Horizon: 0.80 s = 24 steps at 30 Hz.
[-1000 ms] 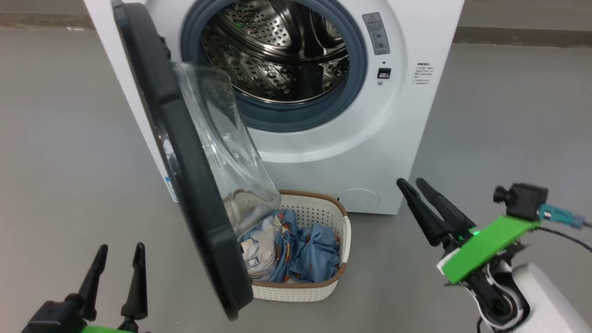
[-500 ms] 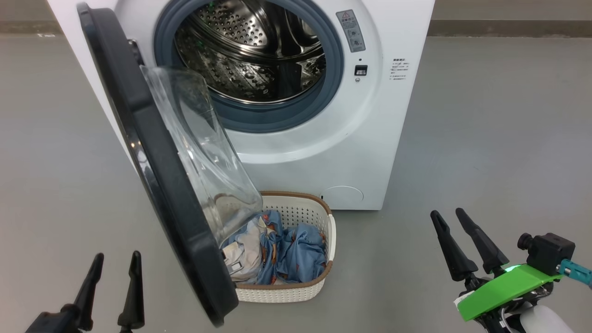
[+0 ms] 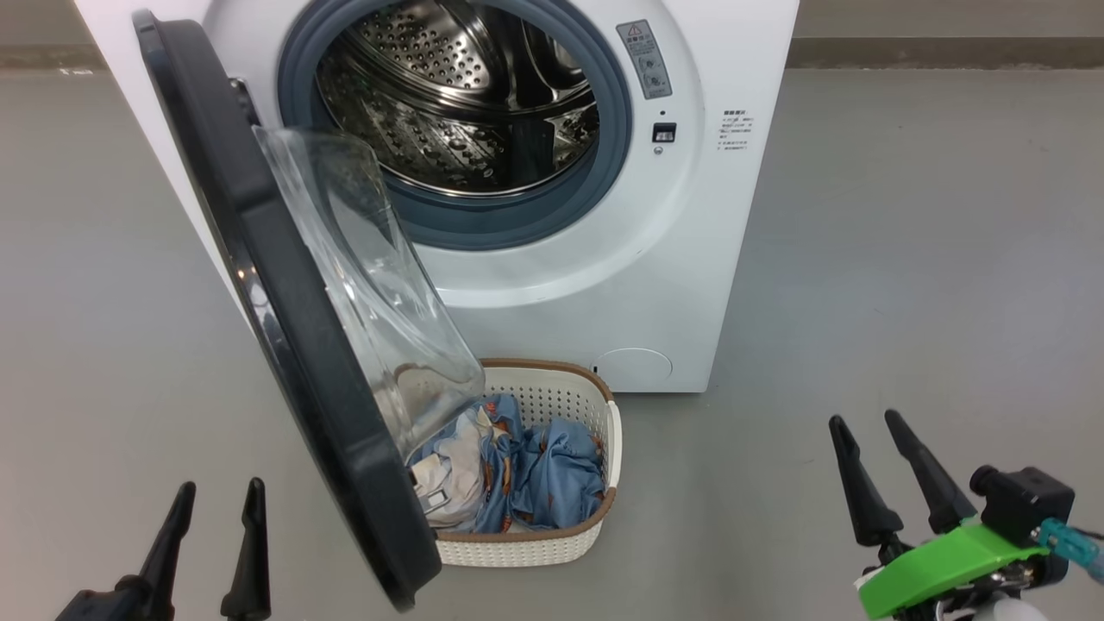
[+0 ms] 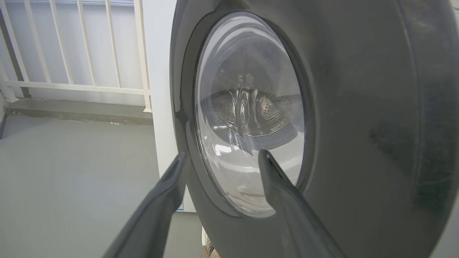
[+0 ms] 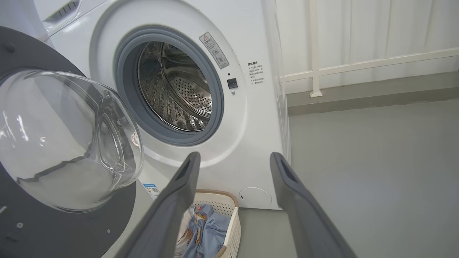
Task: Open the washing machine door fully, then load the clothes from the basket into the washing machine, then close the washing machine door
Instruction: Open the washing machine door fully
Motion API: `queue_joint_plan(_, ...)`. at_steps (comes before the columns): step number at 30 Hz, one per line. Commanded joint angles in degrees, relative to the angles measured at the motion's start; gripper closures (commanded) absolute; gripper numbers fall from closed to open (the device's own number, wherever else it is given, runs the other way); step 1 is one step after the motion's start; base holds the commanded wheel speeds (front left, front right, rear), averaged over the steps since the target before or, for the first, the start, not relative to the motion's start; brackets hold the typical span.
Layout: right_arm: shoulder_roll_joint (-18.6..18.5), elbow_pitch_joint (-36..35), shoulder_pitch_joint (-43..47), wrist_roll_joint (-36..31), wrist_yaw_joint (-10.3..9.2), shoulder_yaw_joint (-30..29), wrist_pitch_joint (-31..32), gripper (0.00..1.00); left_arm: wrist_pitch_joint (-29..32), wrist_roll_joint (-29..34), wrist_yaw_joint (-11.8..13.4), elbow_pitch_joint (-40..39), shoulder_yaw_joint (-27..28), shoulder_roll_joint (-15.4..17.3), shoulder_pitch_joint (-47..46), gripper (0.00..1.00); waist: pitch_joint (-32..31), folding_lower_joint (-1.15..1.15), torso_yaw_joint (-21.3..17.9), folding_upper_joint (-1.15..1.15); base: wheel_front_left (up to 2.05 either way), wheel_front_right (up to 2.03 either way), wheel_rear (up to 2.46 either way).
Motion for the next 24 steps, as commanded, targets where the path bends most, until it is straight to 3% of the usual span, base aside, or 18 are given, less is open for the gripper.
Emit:
queue_joint_plan(1, 0.2, -1.6, 0.3, -1.5, 0.09, 0.5, -0.7, 0.00, -0.5, 0.0, -0.2, -1.5, 1.8, 1.1, -1.3, 0.00, 0.0, 0.00, 0.1, 0.00, 0.00, 0.00, 0.00)
queue_joint_plan(24, 2.8, -2.5, 1.6, -4.9, 0.09, -0.9, -0.7, 0.00, -0.5, -0.1, -0.2, -1.5, 1.3, 2.0, -1.7, 0.00, 0.0, 0.00, 0.1, 0.00, 0.00, 0.00, 0.00)
